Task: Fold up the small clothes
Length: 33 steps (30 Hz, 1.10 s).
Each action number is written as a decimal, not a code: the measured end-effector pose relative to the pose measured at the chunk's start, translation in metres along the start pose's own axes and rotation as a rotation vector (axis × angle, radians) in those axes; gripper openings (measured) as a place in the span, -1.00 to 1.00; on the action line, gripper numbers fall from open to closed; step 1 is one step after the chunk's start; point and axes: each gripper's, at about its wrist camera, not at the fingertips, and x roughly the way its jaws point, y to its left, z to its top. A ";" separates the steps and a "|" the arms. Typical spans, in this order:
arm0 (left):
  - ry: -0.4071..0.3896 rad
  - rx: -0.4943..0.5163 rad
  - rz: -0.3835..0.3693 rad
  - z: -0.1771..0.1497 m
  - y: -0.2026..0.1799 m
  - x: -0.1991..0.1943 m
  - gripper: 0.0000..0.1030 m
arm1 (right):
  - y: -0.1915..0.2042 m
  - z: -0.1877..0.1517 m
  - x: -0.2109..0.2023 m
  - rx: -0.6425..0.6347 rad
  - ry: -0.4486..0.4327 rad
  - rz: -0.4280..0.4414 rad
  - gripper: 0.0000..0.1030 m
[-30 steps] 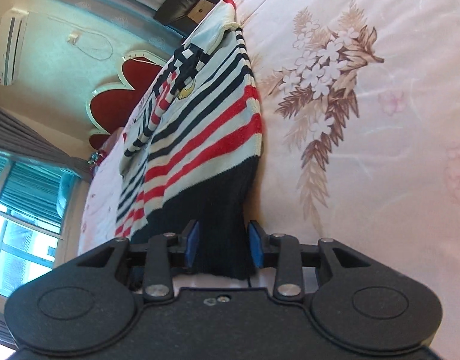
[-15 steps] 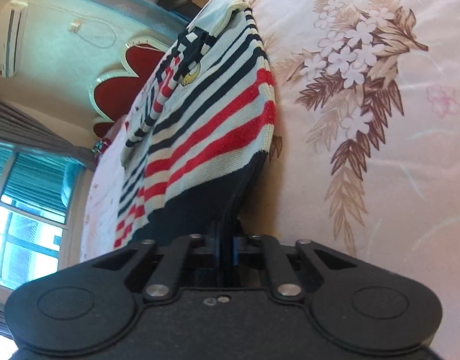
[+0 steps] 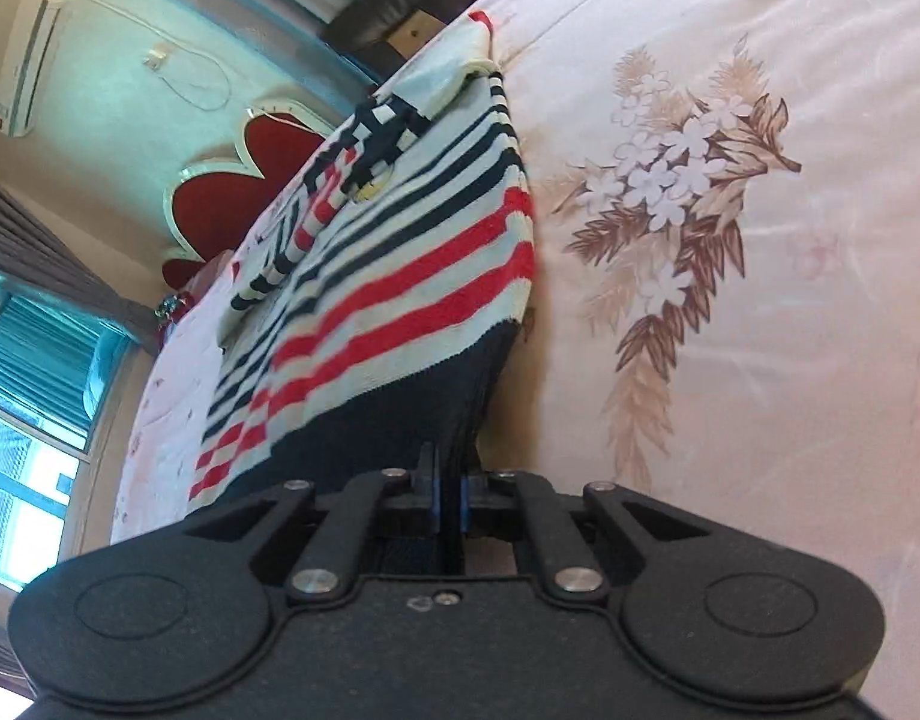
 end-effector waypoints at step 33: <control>-0.134 0.088 -0.011 0.255 -0.108 0.169 -0.86 | 0.084 0.273 0.120 -0.050 -0.168 0.055 -0.88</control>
